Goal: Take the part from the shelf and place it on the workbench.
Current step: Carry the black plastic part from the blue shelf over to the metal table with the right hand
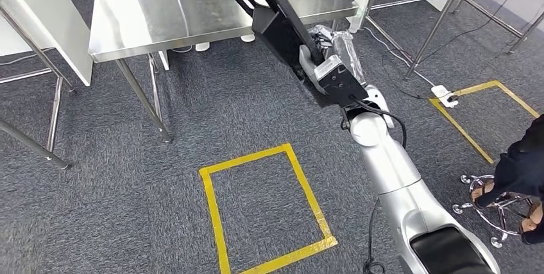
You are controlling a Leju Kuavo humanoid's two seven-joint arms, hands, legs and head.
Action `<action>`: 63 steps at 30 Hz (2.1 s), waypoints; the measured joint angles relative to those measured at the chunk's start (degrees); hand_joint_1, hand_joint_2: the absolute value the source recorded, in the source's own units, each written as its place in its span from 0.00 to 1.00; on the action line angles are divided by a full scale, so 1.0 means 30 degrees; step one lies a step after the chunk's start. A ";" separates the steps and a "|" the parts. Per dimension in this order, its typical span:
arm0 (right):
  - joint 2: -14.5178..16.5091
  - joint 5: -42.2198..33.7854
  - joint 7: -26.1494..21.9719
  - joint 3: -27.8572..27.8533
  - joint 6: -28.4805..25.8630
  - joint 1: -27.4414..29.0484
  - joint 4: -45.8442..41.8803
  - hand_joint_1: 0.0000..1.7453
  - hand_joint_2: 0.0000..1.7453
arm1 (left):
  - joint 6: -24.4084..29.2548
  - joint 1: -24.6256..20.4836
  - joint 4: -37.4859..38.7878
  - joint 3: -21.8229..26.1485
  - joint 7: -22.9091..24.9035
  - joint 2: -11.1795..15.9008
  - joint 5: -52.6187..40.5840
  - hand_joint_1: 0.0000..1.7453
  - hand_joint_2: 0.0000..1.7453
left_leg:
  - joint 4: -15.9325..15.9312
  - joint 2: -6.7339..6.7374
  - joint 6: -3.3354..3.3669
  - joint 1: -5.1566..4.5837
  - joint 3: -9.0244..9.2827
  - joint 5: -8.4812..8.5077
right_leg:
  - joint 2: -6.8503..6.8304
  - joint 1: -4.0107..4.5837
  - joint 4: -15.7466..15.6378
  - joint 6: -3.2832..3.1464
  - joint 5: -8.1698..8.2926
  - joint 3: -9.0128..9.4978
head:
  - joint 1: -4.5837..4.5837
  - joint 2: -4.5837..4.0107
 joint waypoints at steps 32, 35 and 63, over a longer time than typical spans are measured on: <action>-0.0710 0.0036 0.0211 -0.0158 0.0036 0.0781 -0.0574 1.00 1.00 | -0.0317 0.0260 0.0046 -0.0395 -0.0211 -0.0022 -0.0129 0.00 1.00 | -0.1704 -0.0561 0.0351 -0.0564 0.0551 0.1526 | 0.0364 0.0608 0.0166 -0.0736 -0.3356 0.1036 | -0.0029 0.0002; -0.0888 0.0009 0.0231 -0.0164 0.0036 0.1074 -0.0461 1.00 1.00 | -0.0317 0.0392 0.0135 -0.0401 -0.0211 -0.0053 -0.0129 0.00 1.00 | -0.2059 -0.0780 0.0274 -0.0583 0.2208 0.0356 | 0.0319 0.0540 -0.3402 0.0282 -0.0246 -0.0475 | -0.0014 0.0002; -0.1890 0.0229 0.0641 -0.1745 -0.0780 0.2058 -0.2608 1.00 1.00 | -0.0521 0.0215 0.0186 -0.0479 -0.0552 -0.0024 0.0614 0.00 1.00 | -0.0619 -0.0025 0.0004 -0.0223 0.0882 0.0117 | 0.0089 0.0234 -0.0518 -0.0115 0.1066 -0.0575 | -0.0097 0.0002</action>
